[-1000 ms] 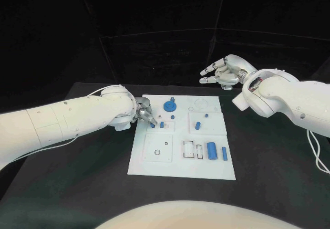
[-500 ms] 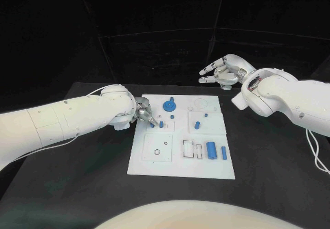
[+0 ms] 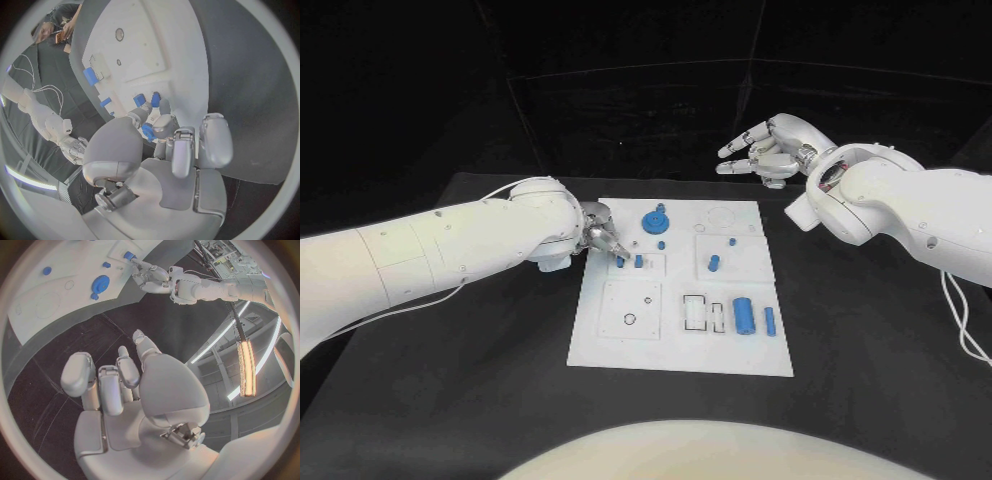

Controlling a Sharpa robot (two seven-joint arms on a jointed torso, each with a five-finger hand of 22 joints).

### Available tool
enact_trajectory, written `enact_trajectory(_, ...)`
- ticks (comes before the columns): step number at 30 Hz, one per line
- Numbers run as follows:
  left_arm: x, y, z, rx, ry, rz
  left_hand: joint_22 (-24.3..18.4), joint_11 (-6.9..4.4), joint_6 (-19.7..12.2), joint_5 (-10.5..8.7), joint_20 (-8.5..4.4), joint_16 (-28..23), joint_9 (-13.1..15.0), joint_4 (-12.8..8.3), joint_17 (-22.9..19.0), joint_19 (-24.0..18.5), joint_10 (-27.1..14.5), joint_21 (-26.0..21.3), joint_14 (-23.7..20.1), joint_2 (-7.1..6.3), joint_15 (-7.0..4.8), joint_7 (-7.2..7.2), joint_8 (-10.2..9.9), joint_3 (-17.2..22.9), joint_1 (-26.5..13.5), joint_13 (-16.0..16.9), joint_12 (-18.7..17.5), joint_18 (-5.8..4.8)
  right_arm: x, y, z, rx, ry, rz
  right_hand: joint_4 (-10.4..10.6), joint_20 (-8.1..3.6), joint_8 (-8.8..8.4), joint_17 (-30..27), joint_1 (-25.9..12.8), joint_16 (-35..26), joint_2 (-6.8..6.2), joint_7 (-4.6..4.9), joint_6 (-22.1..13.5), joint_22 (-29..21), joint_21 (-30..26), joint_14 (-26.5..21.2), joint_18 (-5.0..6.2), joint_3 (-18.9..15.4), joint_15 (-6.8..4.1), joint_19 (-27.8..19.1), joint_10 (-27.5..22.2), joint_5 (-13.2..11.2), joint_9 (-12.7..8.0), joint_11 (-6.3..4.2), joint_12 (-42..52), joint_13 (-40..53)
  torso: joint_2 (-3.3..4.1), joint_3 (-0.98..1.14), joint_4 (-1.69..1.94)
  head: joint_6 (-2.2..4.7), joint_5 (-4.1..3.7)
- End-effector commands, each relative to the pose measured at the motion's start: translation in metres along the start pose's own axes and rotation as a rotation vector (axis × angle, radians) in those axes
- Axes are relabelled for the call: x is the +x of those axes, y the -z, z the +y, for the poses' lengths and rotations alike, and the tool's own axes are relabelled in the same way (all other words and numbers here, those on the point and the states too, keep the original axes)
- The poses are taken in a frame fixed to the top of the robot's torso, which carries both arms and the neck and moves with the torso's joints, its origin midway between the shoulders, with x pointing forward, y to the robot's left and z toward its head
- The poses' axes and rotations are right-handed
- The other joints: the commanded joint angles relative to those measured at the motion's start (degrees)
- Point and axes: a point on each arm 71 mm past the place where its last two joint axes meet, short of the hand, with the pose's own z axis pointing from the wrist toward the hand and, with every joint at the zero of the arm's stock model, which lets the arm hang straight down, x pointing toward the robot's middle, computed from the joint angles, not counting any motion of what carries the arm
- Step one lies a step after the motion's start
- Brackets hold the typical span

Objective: Assemble the parts on the task board

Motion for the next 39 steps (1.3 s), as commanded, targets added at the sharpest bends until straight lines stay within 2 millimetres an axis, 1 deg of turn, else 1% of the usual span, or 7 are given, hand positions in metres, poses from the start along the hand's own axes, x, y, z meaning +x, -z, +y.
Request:
enact_trajectory(1,-0.002,0.000,0.000,0.001,0.006,-0.018,0.06,-0.37,-0.05,-0.20,-0.46,0.18,0.07,0.09,15.09,0.12,0.16,0.00,5.95,-0.29,-0.39,0.13,0.29,-0.71,-0.62,0.09,0.31,-0.14,0.000,0.000,0.002,-0.011,0.002,0.003,-0.08,0.13,0.21,2.29,-0.21,-0.22,0.56,0.03,0.27,-0.05,-0.32,3.27,0.79,-0.31,-0.28,-0.35,-0.48,0.24,-0.08,0.07,-0.34,-0.10,0.01,0.02,-0.02,-0.06,-0.03)
enact_trajectory(19,-0.005,0.003,-0.003,0.032,0.074,-0.065,-1.08,-0.31,-0.88,-0.19,-0.51,0.18,0.07,2.03,15.09,-0.45,-0.70,-1.12,5.95,-1.19,-0.42,0.22,0.60,-7.13,-1.17,-1.30,-0.82,0.15,0.000,0.000,0.001,-0.010,0.002,0.007,-0.05,0.13,0.21,2.20,-0.25,-0.26,0.57,0.03,0.26,-0.16,-0.38,3.25,0.81,-0.35,-0.28,-0.40,-0.51,0.24,-0.09,0.08,-0.39,-0.14,0.03,-0.02,0.00,0.04,-0.14)
enact_trajectory(24,-0.014,0.007,-0.001,0.088,0.178,-0.179,-8.60,1.48,-6.19,-0.19,0.35,-1.79,-1.27,2.33,11.84,-4.55,-10.74,-7.75,4.97,-0.88,0.99,2.42,-1.98,-10.18,1.92,-16.47,-14.68,1.70,-0.001,0.000,0.001,-0.008,0.002,0.006,-0.05,0.13,0.21,2.20,-0.25,-0.26,0.57,0.03,0.26,-0.16,-0.38,3.25,0.81,-0.35,-0.28,-0.40,-0.51,0.24,-0.09,0.08,-0.39,-0.14,-0.05,0.06,-0.11,0.16,-0.24)
enact_trajectory(26,-0.018,0.008,-0.003,0.134,0.217,-0.220,-10.79,2.24,-7.99,-0.18,0.87,-2.89,-1.92,2.12,10.15,-5.76,-12.55,-9.83,4.43,-0.76,1.55,3.26,-2.90,-10.94,3.54,-18.33,-16.39,2.13,-0.001,0.000,0.000,-0.007,0.003,0.006,-0.05,0.13,0.21,2.20,-0.25,-0.26,0.57,0.03,0.26,-0.16,-0.38,3.25,0.81,-0.35,-0.28,-0.40,-0.51,0.24,-0.09,0.08,-0.39,-0.14,0.02,-0.02,-0.06,0.27,-0.33)
enact_trajectory(31,-0.023,0.011,-0.013,0.263,0.267,-0.287,-28.94,4.84,-11.86,0.15,2.69,-15.32,-3.97,0.15,-6.22,-17.59,-19.77,-27.76,-3.28,0.57,3.64,5.93,-5.07,-10.77,10.30,-20.98,-20.43,5.62,-0.002,0.000,0.000,-0.005,0.003,0.004,-0.05,0.13,0.21,2.20,-0.25,-0.26,0.57,0.03,0.26,-0.16,-0.38,3.25,0.81,-0.35,-0.28,-0.40,-0.51,0.24,-0.09,0.08,-0.39,-0.14,0.02,0.07,0.00,0.32,-0.45)
enact_trajectory(35,-0.024,0.014,-0.030,0.432,0.240,-0.318,-32.44,6.21,-11.23,-0.12,4.17,-34.07,-6.58,-4.07,-26.61,-22.24,-26.11,-34.05,-16.94,1.90,4.93,6.71,-7.22,-5.84,19.08,-26.70,-27.99,5.69,-0.001,-0.001,0.000,-0.007,0.003,0.005,-0.05,0.13,0.21,2.20,-0.25,-0.26,0.57,0.03,0.26,-0.16,-0.38,3.25,0.81,-0.35,-0.28,-0.40,-0.51,0.24,-0.09,0.08,-0.39,-0.14,0.06,-0.02,-0.05,0.49,-0.56)
enact_trajectory(39,-0.025,0.016,-0.042,0.528,0.149,-0.360,-34.62,6.61,-9.17,0.09,4.93,-39.51,-10.72,-7.06,-31.99,-22.37,-24.93,-37.08,-18.66,0.03,5.46,7.15,-11.92,-2.30,22.61,-33.04,-33.89,6.06,-0.001,-0.002,0.000,-0.007,0.003,0.005,-0.05,0.13,0.21,2.20,-0.25,-0.26,0.57,0.03,0.26,-0.16,-0.38,3.25,0.81,-0.35,-0.28,-0.40,-0.51,0.24,-0.09,0.08,-0.39,-0.14,0.09,-0.04,-0.03,0.48,-0.66)
